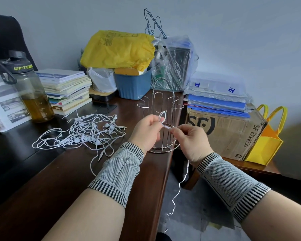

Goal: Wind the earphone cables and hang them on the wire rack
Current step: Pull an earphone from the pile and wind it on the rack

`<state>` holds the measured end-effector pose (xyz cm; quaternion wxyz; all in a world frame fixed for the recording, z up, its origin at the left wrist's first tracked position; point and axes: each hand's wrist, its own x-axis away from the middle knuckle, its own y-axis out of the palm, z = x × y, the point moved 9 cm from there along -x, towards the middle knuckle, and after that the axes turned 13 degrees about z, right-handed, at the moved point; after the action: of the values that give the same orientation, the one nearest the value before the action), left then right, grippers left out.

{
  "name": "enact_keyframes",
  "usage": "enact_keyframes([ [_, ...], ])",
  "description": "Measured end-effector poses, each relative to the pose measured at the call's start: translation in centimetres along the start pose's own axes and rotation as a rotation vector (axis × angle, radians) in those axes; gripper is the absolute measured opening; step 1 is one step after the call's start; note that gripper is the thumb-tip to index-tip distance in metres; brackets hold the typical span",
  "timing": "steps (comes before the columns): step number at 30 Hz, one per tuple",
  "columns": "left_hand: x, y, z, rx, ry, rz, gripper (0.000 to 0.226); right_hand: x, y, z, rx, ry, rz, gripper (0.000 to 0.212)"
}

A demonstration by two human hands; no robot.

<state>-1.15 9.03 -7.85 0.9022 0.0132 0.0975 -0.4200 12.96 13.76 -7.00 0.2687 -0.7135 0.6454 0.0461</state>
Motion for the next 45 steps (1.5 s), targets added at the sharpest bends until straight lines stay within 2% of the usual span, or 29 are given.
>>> enact_keyframes([
  [3,-0.6,-0.5,-0.2,0.037,0.017,0.047,0.004,-0.5,-0.6,-0.2,-0.040,0.017,0.048,0.024],
  [5,-0.9,-0.9,-0.4,0.009,0.053,0.089,0.004,-0.7,-0.9,-0.5,-0.078,0.039,0.071,0.024],
  [7,-1.1,-1.4,-0.6,-0.015,0.071,0.138,0.013,-0.9,-1.0,-1.0,-0.120,0.044,0.080,0.023],
  [10,-1.3,-1.9,-1.1,0.001,0.049,0.183,0.038,-1.3,-0.9,-1.9,-0.146,0.023,0.080,0.025],
  [13,-1.4,-1.6,-1.4,0.010,0.035,0.145,0.051,-1.9,-1.1,-2.1,-0.099,-0.009,0.109,0.028],
  [19,-0.8,-0.8,-1.0,0.032,0.029,0.095,0.015,-2.8,-1.9,-1.3,-0.001,0.006,0.161,0.026],
  [26,0.9,-0.1,0.9,-0.175,0.179,0.186,0.023,-3.2,-3.1,-1.7,-0.007,-0.001,0.082,0.017],
  [30,1.5,0.4,1.7,-0.149,0.213,0.166,0.016,-2.8,-3.8,-1.9,-0.056,-0.033,0.090,0.016],
  [34,1.5,0.3,1.7,-0.148,0.226,0.186,0.023,-2.8,-4.3,-2.1,-0.061,-0.038,0.121,0.022],
  [39,1.6,0.1,2.0,-0.166,0.225,0.221,0.017,-2.9,-4.2,-1.8,-0.044,-0.043,0.130,0.023],
  [42,1.7,-0.1,2.1,-0.159,0.220,0.235,0.025,-2.9,-4.2,-1.6,-0.028,-0.040,0.128,0.021],
  [45,1.7,-0.3,2.2,-0.185,0.225,0.247,0.023,-2.9,-4.1,-1.5,0.005,-0.038,0.119,0.017],
])
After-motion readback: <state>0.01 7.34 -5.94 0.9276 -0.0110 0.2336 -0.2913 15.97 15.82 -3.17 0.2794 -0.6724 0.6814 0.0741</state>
